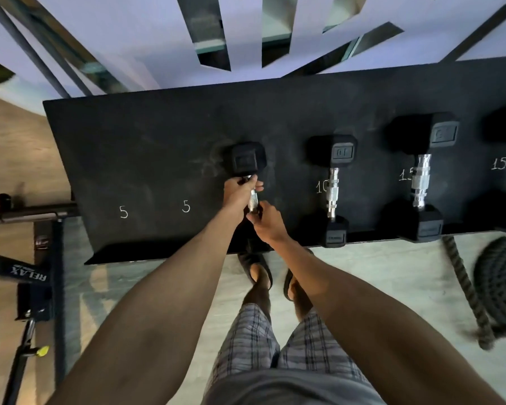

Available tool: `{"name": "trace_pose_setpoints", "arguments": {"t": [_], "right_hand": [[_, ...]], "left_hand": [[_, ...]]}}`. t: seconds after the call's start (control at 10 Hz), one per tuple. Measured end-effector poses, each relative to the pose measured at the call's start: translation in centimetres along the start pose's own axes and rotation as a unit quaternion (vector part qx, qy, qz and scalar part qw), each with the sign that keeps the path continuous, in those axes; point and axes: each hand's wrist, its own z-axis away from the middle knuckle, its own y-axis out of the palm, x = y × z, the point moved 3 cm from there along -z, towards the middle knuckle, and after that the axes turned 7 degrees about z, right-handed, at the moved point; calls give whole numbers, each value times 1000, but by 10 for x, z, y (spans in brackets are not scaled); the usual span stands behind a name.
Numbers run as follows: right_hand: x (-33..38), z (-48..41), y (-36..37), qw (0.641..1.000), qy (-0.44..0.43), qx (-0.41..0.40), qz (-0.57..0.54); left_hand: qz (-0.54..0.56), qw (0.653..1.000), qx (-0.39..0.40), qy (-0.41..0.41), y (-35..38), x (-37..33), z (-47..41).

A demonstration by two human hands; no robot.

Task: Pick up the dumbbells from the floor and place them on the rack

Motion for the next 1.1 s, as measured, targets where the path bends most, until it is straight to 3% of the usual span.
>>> {"name": "trace_pose_setpoints", "arguments": {"t": [0.4,1.0,1.1], "right_hand": [[34,-13,-13,998,-13,-42,-33],[5,-1,6,999,12,30,-8],[1,8,-6,998,-1,41,44]], "left_hand": [[-23,999,30,37,7,-43,-9],[-57,998,35,21,-4,-4,7],[-180,983,-8,24,-15,1,19]]}}
